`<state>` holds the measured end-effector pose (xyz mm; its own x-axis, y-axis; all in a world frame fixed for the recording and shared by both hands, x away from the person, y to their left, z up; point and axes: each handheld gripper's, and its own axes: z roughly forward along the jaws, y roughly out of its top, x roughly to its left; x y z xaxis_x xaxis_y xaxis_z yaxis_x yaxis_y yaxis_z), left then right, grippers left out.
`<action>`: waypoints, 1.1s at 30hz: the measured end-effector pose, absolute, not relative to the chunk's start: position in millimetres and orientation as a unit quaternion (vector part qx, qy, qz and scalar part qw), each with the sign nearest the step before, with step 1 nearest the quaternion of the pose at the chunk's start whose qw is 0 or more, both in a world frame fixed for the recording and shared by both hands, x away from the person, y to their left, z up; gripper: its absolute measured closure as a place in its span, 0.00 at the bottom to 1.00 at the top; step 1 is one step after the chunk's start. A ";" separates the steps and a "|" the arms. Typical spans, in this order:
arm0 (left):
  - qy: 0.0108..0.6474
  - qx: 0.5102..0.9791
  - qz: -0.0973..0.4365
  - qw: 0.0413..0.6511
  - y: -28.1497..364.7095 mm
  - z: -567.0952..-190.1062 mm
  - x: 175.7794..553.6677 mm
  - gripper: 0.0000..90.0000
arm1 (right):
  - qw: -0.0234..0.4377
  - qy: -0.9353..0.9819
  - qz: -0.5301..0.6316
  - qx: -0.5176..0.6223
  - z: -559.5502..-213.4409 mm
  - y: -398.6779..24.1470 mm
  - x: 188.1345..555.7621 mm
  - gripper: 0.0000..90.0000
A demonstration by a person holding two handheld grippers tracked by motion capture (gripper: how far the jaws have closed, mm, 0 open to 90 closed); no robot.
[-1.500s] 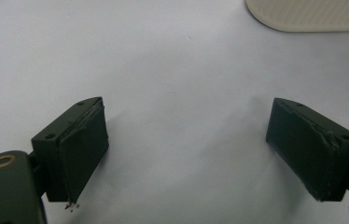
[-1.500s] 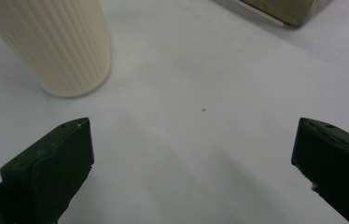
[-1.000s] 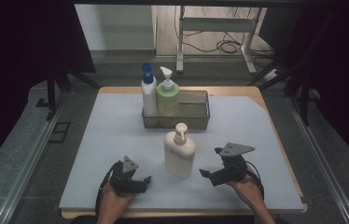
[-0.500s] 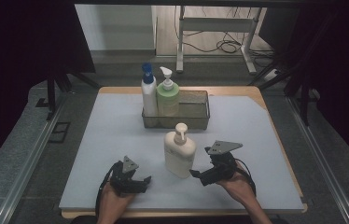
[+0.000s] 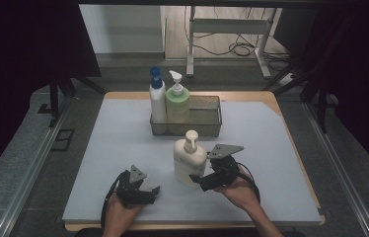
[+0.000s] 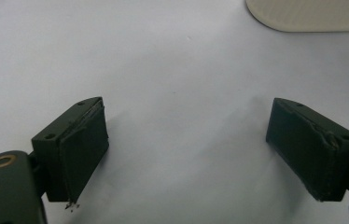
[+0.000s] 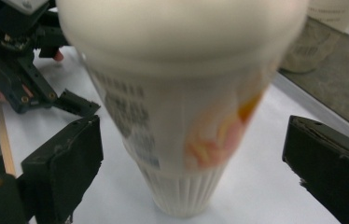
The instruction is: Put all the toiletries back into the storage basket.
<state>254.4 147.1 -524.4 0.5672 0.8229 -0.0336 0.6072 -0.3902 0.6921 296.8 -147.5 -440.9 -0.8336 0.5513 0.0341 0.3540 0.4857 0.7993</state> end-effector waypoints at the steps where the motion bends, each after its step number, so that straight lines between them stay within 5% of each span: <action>1: 0.437 0.818 0.160 0.338 147.1 -524.3 254.4 0.14 | 0.114 0.854 0.433 0.264 -439.9 -146.1 297.5 0.07; 25: 0.437 0.818 0.160 0.337 147.1 -524.3 254.4 0.14 | 0.139 0.852 0.435 0.255 -433.2 -116.8 303.1 0.41; 33: 0.437 0.819 0.159 0.337 147.2 -524.2 254.5 0.14 | 0.142 0.853 0.428 0.261 -431.3 -117.1 303.6 0.43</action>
<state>254.5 147.2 -524.2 0.5676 0.8226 -0.0338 0.6079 -0.3910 0.6911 303.6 -117.1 -431.3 -0.8228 0.5679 -0.0195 0.3242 0.4973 0.8047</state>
